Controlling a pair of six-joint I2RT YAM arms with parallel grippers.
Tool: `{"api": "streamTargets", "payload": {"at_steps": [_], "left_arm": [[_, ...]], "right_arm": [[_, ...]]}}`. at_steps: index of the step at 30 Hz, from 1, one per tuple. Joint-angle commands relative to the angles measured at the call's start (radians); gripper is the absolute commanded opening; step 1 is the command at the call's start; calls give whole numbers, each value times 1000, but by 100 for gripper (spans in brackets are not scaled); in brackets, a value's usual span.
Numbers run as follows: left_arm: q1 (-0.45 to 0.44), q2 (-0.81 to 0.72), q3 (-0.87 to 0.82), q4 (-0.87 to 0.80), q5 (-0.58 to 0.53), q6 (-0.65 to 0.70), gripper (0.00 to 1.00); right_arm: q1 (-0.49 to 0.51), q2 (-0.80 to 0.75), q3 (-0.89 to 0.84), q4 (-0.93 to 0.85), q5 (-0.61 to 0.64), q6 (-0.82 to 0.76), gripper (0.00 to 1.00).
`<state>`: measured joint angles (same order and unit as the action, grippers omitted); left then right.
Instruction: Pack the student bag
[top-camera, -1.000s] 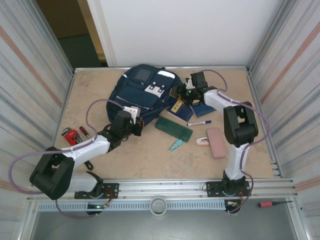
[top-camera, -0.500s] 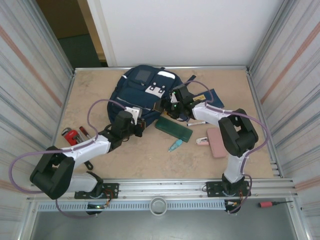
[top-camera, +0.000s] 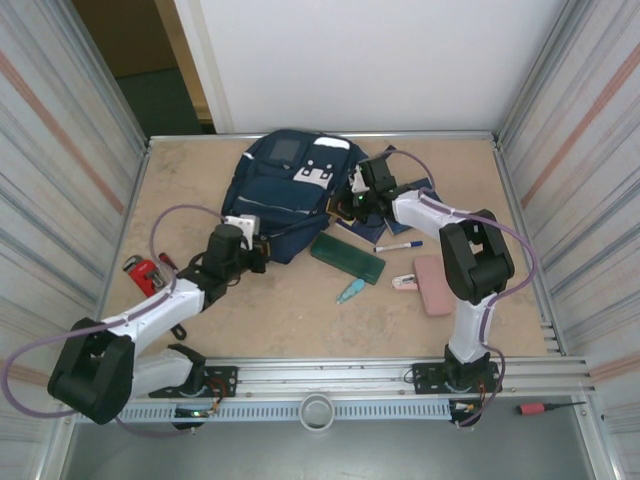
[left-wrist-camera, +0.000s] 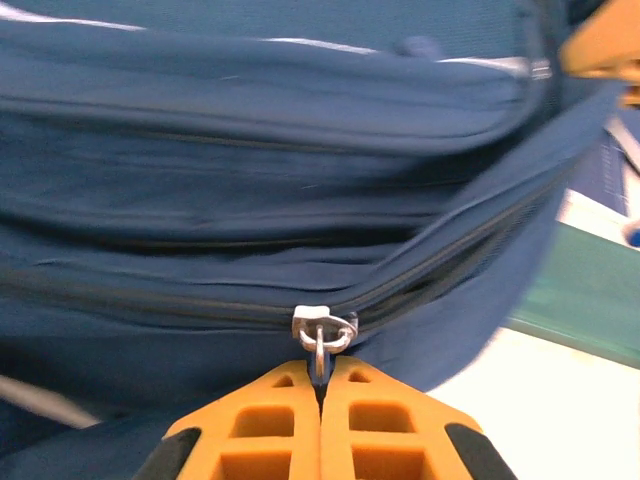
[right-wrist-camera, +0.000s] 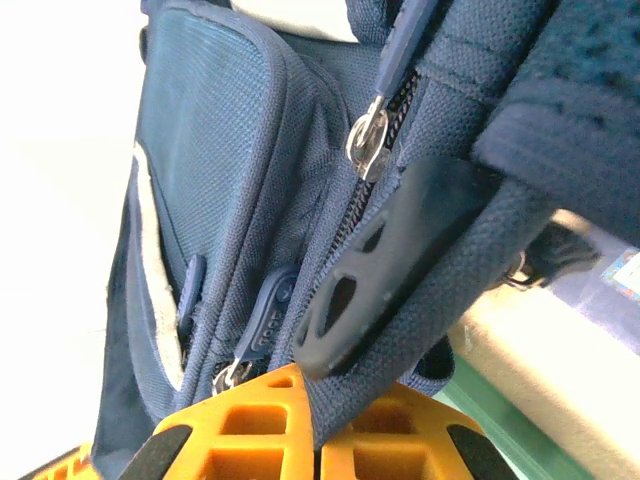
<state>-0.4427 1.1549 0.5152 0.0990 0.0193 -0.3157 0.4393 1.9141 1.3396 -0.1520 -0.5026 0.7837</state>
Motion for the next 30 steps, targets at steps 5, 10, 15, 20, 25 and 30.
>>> {"api": "streamTargets", "payload": {"at_steps": [5, 10, 15, 20, 25, 30], "left_arm": [[-34, -4, 37, -35, 29, 8, 0], [-133, 39, 85, -21, 48, 6, 0], [-211, 63, 116, -3, 38, -21, 0], [-228, 87, 134, 11, 40, -16, 0], [-230, 91, 138, 12, 46, -5, 0], [-228, 82, 139, -3, 25, 16, 0]], "right_arm": [[-33, 75, 149, -78, -40, -110, 6], [-57, 95, 199, -120, -61, -130, 14], [-100, -9, 96, -126, -27, -129, 49], [-72, -142, -97, -59, 5, -79, 71], [23, -160, -154, -22, 56, -42, 80], [84, -77, -107, 33, 53, 1, 70]]}}
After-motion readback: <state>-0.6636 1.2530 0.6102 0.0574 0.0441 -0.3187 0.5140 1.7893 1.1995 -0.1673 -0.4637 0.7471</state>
